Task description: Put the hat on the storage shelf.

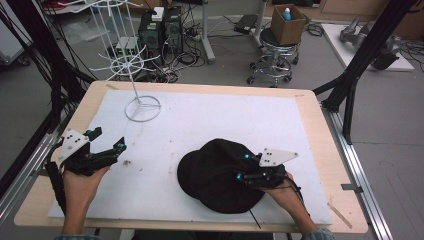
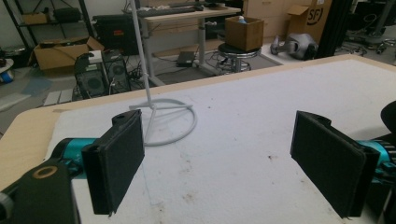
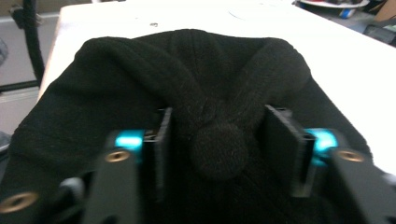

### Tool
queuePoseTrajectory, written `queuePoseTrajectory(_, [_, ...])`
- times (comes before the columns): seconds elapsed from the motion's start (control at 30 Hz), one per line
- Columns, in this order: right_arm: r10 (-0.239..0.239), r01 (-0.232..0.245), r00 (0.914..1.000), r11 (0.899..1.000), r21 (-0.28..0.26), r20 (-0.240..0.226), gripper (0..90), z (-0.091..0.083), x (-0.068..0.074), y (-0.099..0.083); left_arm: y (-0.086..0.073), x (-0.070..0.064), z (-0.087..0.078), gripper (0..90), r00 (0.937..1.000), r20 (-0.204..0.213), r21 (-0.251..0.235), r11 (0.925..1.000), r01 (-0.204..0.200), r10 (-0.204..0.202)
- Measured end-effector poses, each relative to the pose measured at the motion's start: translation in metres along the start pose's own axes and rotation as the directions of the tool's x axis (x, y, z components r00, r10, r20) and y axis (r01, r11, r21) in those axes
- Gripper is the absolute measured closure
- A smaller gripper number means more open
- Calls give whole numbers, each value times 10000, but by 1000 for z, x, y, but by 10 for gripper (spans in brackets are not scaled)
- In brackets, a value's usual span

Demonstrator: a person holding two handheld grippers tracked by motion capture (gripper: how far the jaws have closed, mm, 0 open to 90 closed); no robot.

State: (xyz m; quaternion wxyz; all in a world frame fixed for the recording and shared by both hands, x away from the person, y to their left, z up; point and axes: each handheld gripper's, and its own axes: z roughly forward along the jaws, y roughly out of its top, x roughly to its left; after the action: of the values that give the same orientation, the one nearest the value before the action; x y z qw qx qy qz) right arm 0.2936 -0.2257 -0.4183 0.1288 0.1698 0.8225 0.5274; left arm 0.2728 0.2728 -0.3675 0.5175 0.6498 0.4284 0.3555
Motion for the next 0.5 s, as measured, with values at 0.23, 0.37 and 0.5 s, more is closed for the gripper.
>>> queuePoseTrajectory(0.23, [-695, 713, 9964, 9968, -369, 485, 703, -4, 7, 7, 0, 1, -1, 178, 10000, -52, -62, 10000, 38, -38])
queuePoseTrajectory(0.37, [-755, 799, 9948, 9947, -651, 682, 717, -7, 10, 9, 1, 2, -2, 178, 10000, -55, -71, 10000, 20, -20])
queuePoseTrajectory(0.5, [-777, 847, 9939, 9923, -899, 786, 722, -9, 9, 12, 1, 2, -2, 178, 10000, -45, -89, 10000, 11, -12])
